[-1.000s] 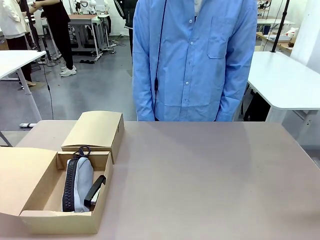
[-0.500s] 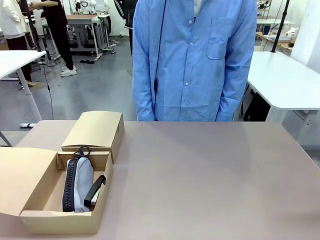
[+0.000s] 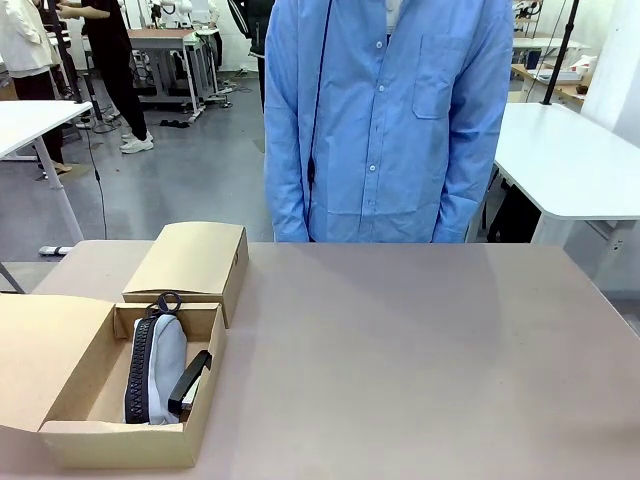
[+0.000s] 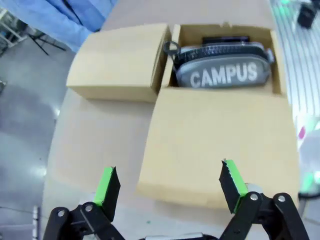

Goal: Place items inside the box.
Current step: Close the lid of the Mailer Box closest to the robot.

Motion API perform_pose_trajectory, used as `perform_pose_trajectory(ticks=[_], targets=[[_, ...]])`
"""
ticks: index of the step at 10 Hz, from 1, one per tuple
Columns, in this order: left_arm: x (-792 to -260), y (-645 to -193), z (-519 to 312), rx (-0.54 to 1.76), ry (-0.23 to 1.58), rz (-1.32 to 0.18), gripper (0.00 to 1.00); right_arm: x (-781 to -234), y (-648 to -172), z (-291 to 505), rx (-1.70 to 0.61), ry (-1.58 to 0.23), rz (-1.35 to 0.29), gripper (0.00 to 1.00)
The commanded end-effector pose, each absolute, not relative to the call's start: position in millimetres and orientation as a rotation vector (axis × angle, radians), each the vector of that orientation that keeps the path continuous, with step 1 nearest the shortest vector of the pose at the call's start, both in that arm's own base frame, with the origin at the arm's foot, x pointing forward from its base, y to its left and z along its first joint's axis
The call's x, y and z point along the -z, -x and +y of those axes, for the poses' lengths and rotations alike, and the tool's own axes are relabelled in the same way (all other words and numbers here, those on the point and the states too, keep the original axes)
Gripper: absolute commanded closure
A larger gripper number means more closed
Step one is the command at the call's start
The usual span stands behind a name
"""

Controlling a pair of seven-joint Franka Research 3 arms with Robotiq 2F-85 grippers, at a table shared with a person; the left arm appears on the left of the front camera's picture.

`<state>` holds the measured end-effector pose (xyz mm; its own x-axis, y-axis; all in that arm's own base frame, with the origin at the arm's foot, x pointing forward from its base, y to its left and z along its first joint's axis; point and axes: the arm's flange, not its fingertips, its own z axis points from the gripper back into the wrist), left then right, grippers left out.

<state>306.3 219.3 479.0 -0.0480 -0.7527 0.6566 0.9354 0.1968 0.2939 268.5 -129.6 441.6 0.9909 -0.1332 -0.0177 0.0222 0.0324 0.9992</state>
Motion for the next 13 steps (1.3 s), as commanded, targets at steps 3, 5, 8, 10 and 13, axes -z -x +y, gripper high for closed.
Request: perform_pose_trajectory(ticks=[3,5,8,10,13], targets=[[-433.7,-318.8,309.7,1.383,0.131,-0.635,0.0,-448.0,-269.4,-129.4,0.132,-1.555,-0.084,0.0],[-404.3,-329.0,311.3,1.399,0.169,-0.493,0.0,-448.0,-269.4,-129.4,0.132,-1.555,-0.084,0.0],[-351.9,-354.3,277.8,1.433,0.183,-0.352,0.0,-448.0,-269.4,-129.4,0.132,-1.555,-0.084,0.0],[-329.6,-357.4,246.5,1.498,0.287,-0.365,0.0,-448.0,-269.4,-129.4,0.132,-1.555,-0.084,0.0],[-324.8,-348.2,205.4,1.567,0.52,-0.504,0.0,-448.0,-269.4,-129.4,0.132,-1.555,-0.084,0.0]])
